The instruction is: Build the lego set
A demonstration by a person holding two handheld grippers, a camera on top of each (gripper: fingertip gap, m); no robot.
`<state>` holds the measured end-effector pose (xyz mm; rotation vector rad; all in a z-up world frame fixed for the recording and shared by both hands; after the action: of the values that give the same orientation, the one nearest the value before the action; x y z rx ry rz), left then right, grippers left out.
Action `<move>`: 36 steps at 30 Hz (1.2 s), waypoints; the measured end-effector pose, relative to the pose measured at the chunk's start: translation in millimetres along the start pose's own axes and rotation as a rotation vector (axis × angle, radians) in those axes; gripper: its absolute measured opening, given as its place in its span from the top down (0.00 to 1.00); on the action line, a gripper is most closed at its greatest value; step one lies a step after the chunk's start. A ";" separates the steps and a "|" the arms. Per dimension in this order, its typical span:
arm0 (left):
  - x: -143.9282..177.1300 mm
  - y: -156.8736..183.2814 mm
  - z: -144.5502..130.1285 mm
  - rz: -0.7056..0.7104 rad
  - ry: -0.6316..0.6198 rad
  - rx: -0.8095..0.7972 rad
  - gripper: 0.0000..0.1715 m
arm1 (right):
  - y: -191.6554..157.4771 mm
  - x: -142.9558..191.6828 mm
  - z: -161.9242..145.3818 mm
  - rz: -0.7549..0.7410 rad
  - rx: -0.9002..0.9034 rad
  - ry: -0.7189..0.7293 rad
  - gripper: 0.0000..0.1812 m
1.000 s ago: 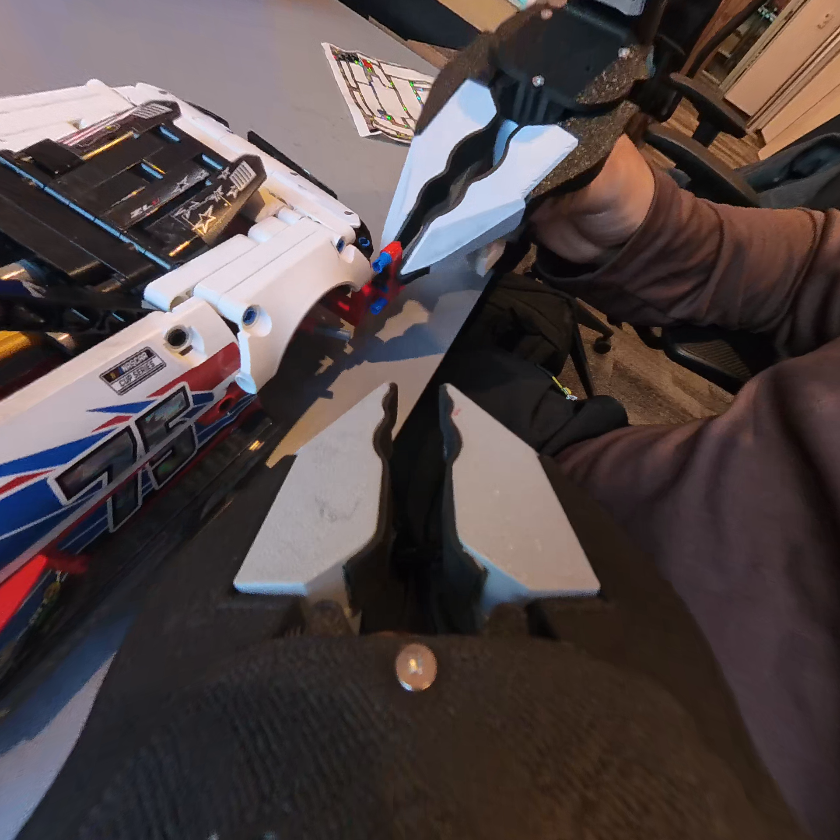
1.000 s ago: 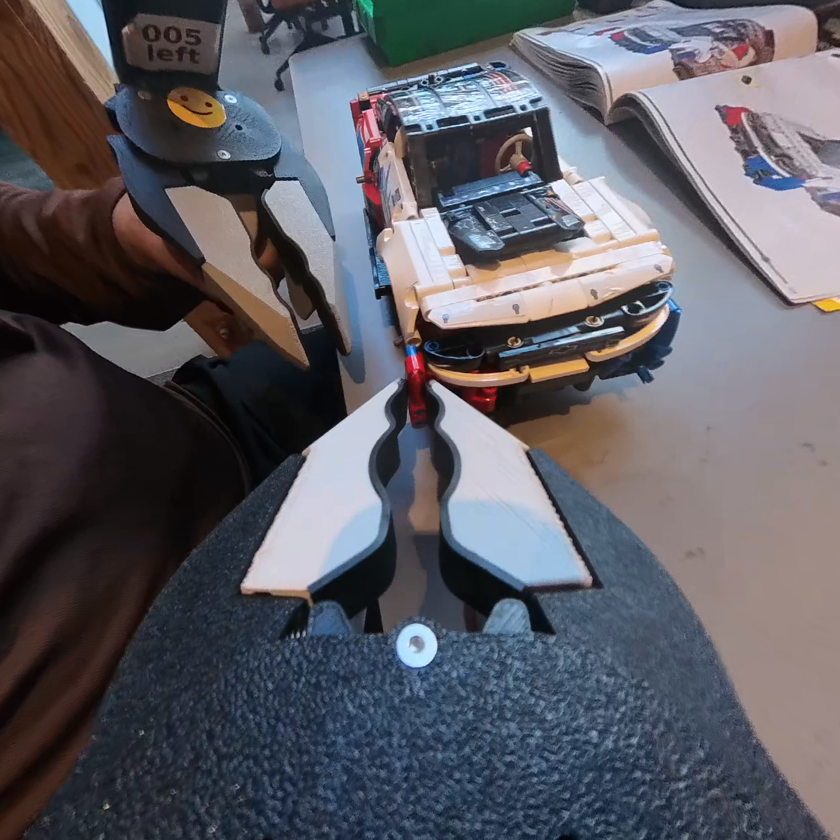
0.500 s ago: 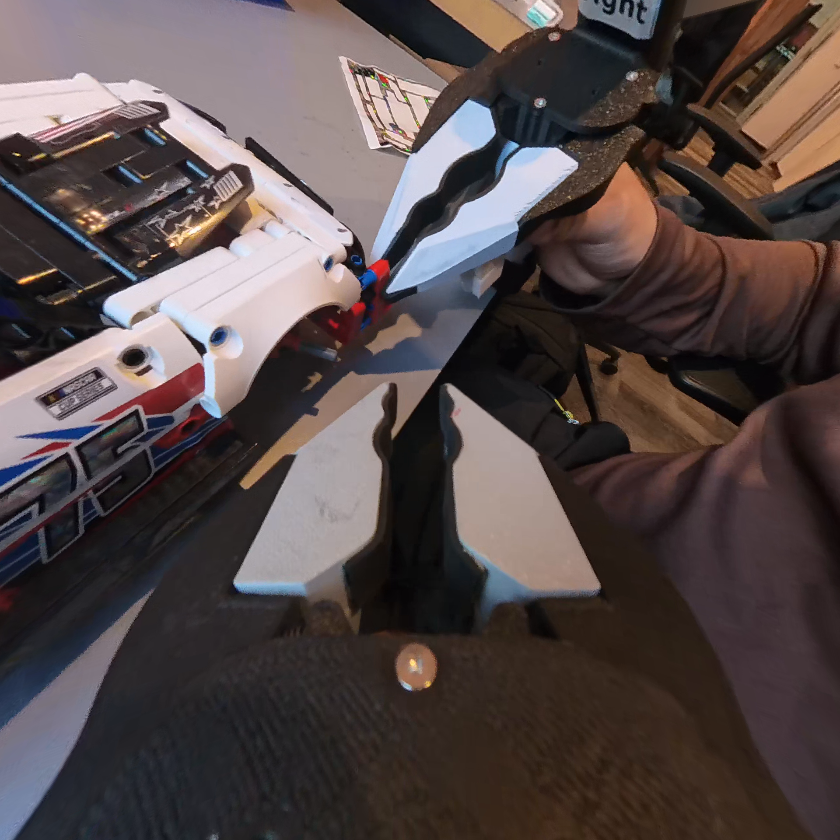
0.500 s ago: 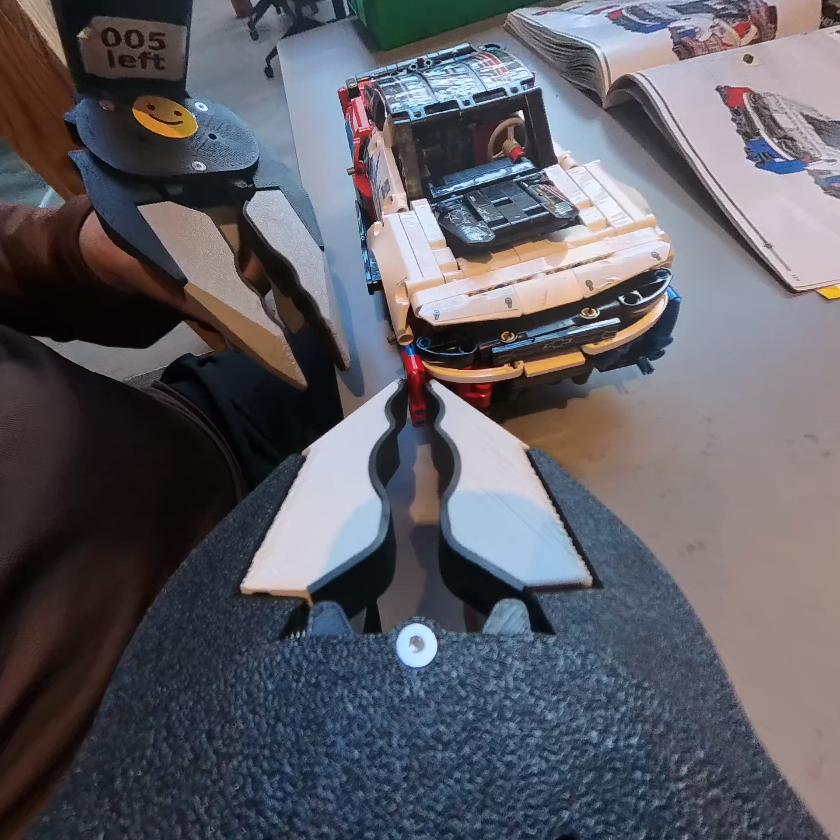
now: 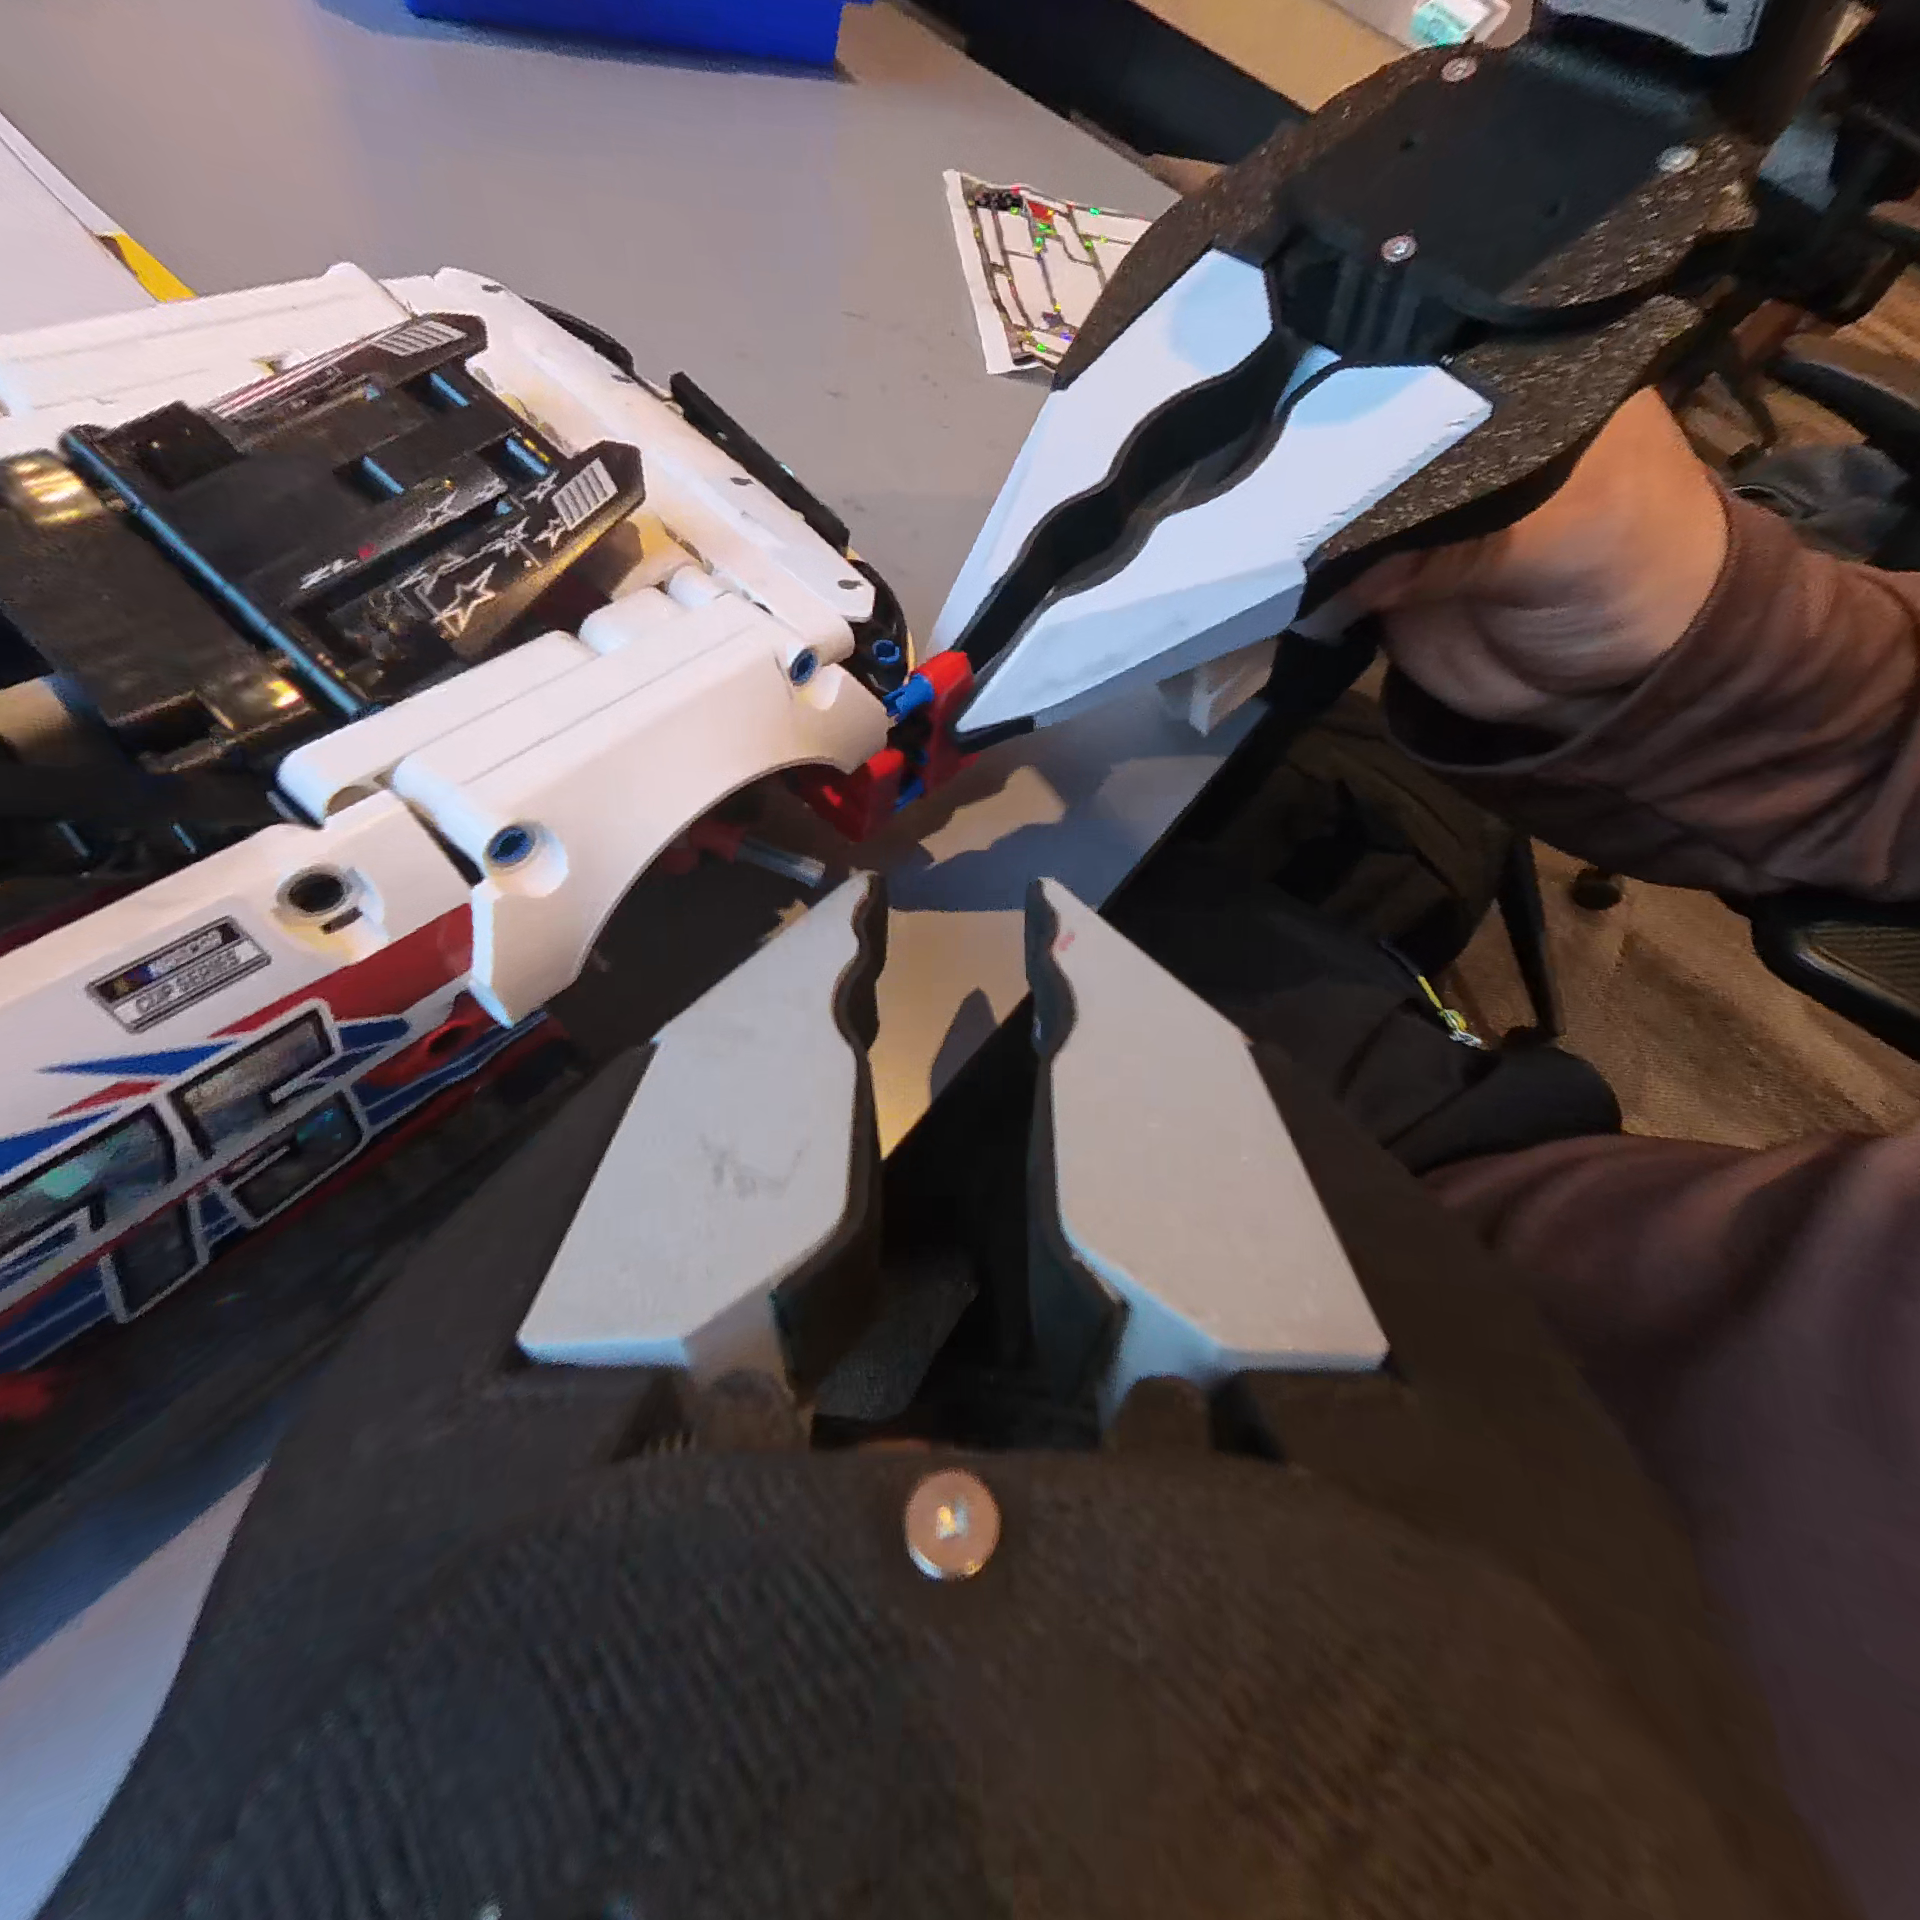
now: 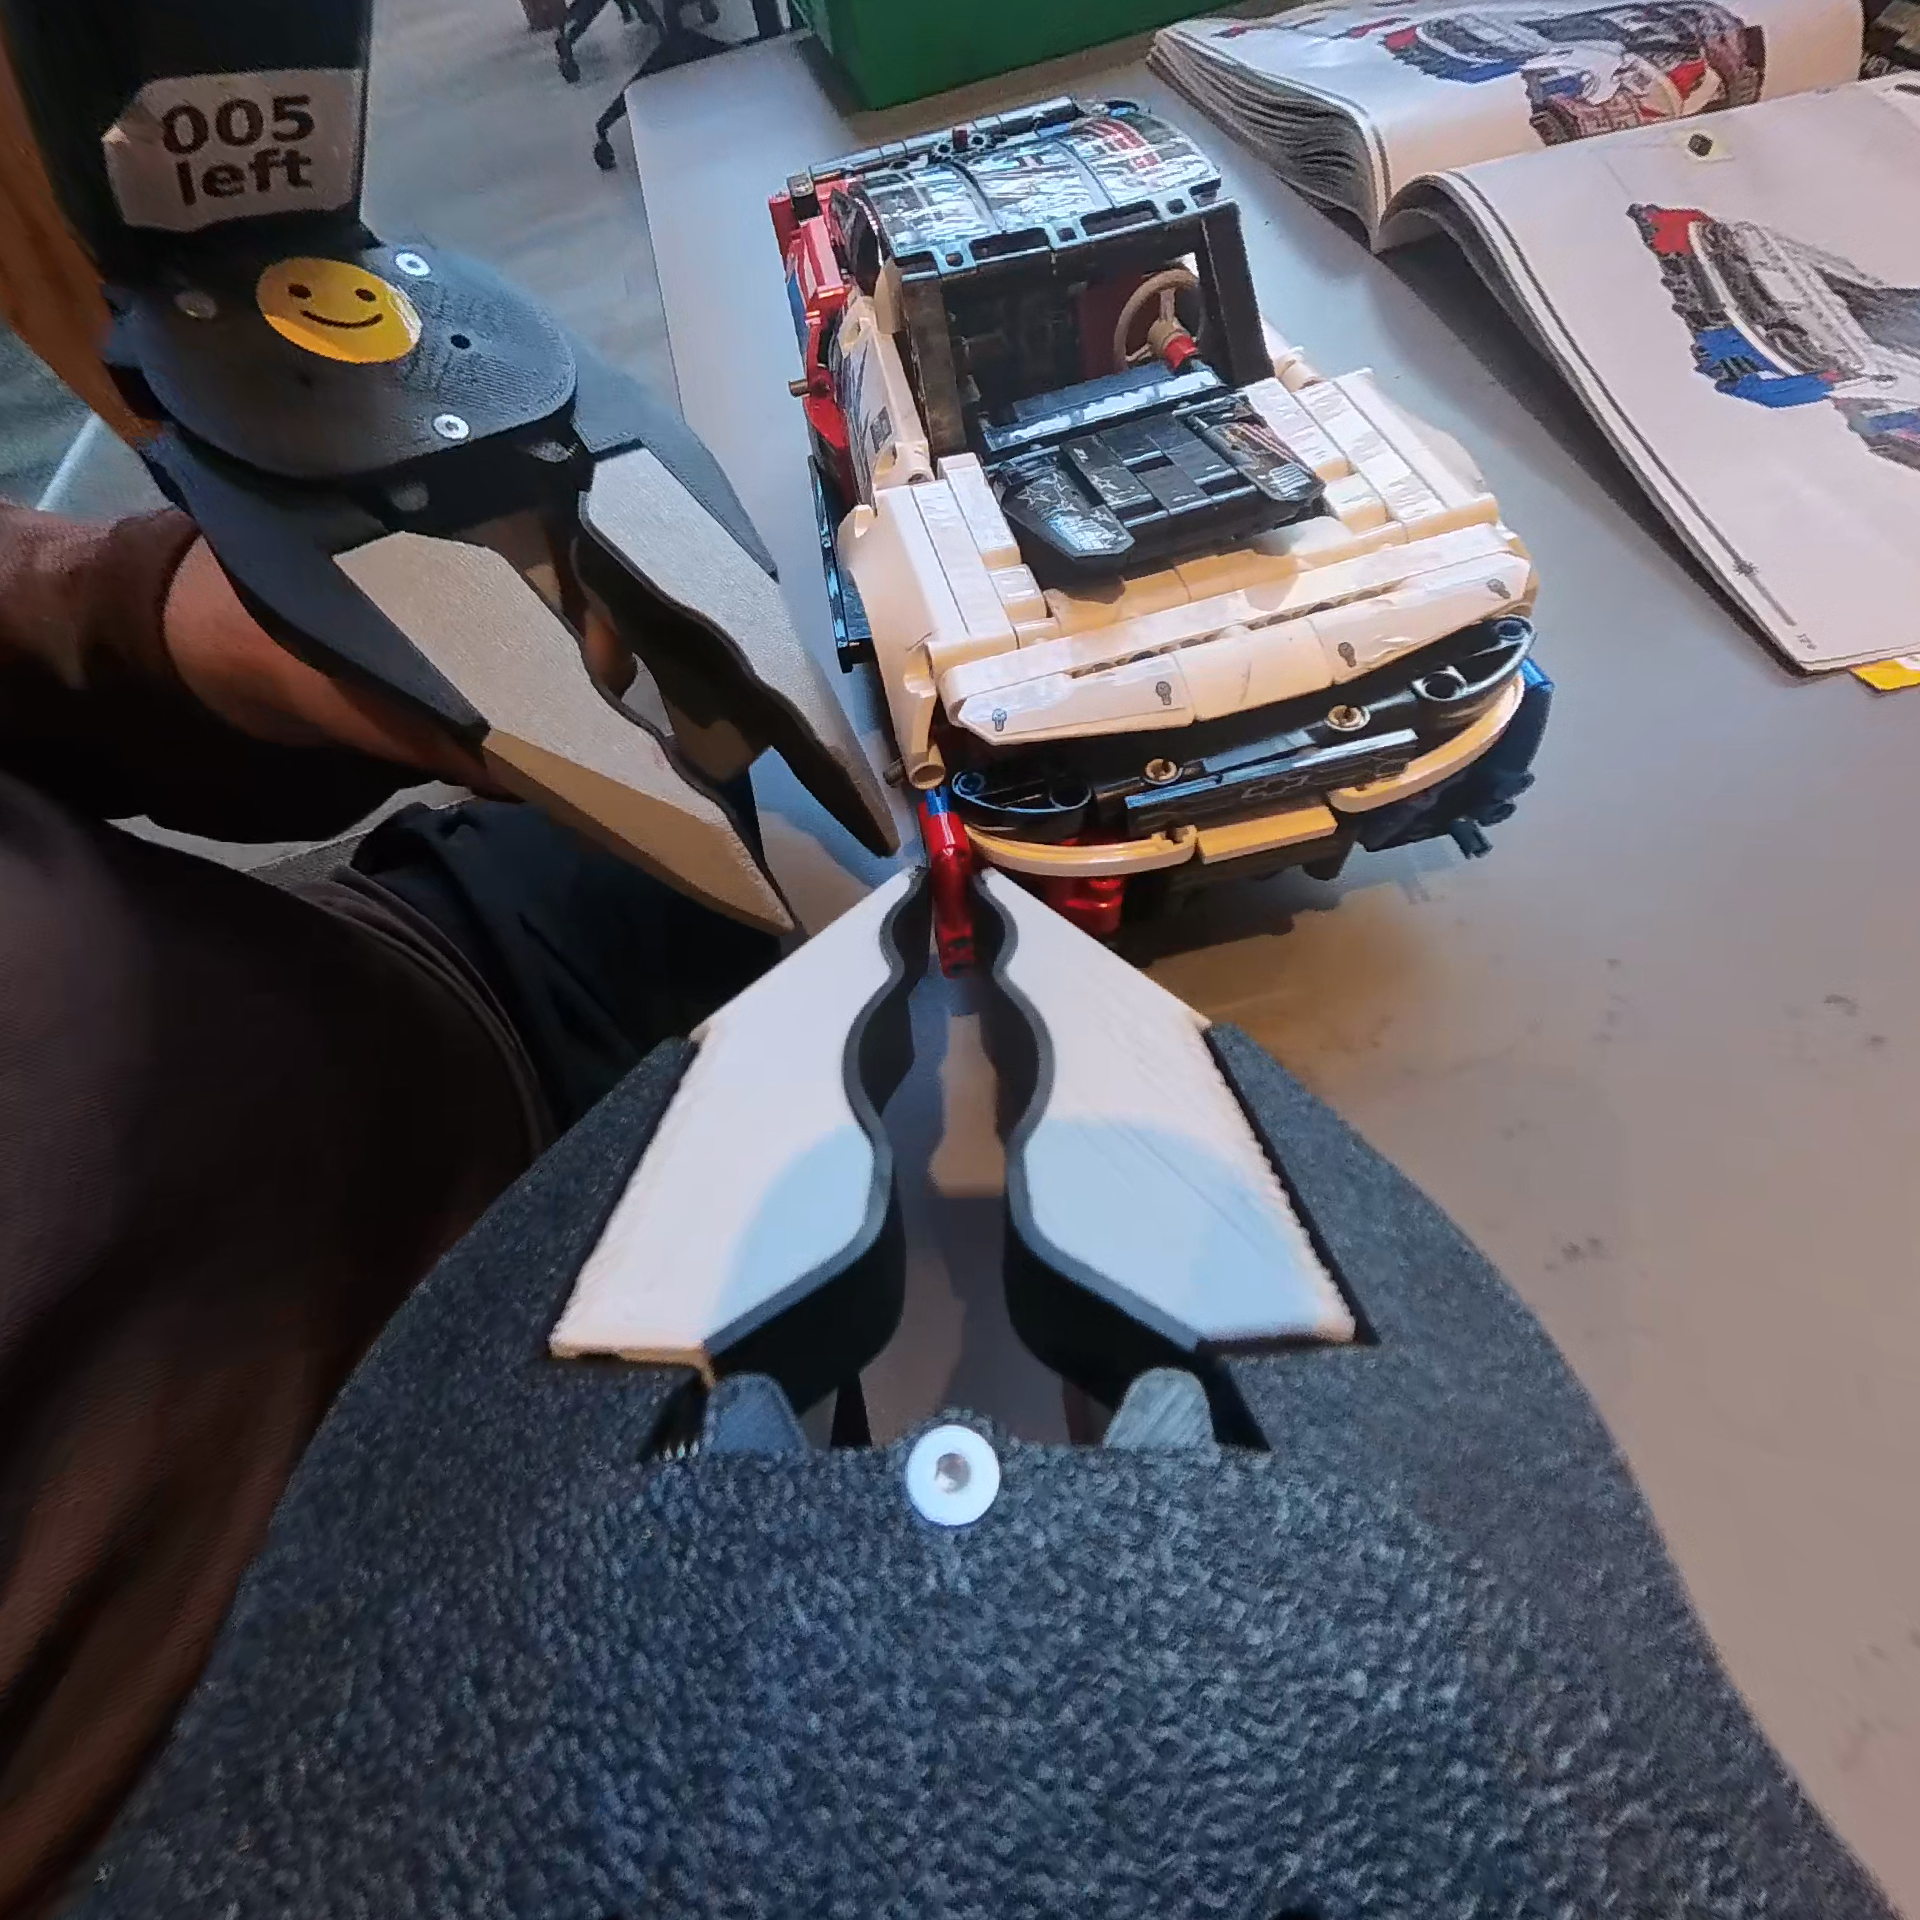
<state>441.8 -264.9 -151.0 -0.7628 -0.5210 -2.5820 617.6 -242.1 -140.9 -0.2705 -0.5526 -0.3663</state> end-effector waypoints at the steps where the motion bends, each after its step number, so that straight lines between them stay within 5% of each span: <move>1: -1.3 0.7 0.5 0.008 0.004 -0.004 0.86 | 0.4 0.0 0.1 0.004 -0.003 0.000 0.97; 36: 2.3 2.5 -8.8 0.005 0.030 -0.073 0.85 | 3.7 0.2 0.3 0.042 -0.037 0.004 0.97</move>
<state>437.4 -271.7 -156.0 -0.7474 -0.4177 -2.6162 619.1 -238.7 -141.1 -0.3159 -0.5355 -0.3367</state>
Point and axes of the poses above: each gripper's, where its closed fingertips meet, x back along the fingers, z out of its top, y = z × x across the jaws, the point moved 10 cm from there along x, back along the fingers, and after that the axes turned 7 degrees about -y, right-handed, at the moved point
